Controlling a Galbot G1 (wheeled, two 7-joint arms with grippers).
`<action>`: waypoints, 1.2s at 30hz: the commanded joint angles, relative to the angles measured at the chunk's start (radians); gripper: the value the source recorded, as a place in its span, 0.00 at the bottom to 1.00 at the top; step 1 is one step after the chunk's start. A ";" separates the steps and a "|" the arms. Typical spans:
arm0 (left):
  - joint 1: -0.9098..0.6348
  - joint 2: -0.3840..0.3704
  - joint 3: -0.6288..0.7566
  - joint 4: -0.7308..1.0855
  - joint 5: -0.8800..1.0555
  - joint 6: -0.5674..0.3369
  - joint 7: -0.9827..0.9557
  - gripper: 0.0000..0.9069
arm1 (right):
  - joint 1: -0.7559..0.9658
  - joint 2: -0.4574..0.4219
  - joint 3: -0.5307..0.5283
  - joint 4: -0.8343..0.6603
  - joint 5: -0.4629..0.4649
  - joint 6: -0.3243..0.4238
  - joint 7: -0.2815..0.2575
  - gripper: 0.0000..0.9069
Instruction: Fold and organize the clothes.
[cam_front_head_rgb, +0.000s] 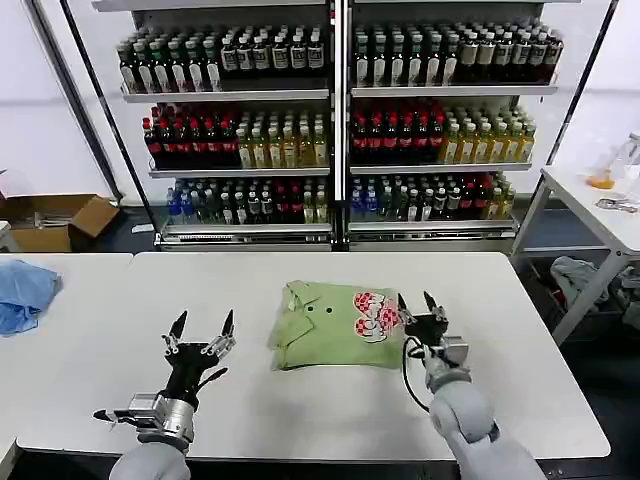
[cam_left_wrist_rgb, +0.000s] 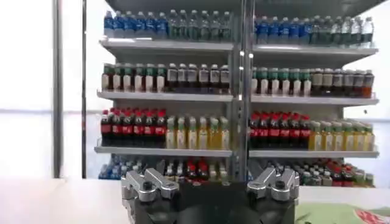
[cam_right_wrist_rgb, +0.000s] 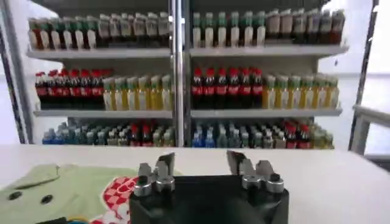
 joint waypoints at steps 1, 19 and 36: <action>0.041 0.003 -0.009 -0.029 0.002 0.003 0.033 1.00 | -0.442 -0.028 0.215 0.398 -0.134 0.092 -0.028 1.00; 0.095 0.012 -0.050 -0.063 -0.008 0.010 0.052 1.00 | -0.554 0.000 0.261 0.496 -0.183 0.118 -0.041 1.00; 0.120 0.027 -0.079 -0.074 -0.011 0.010 0.074 1.00 | -0.584 0.016 0.272 0.501 -0.214 0.142 -0.012 1.00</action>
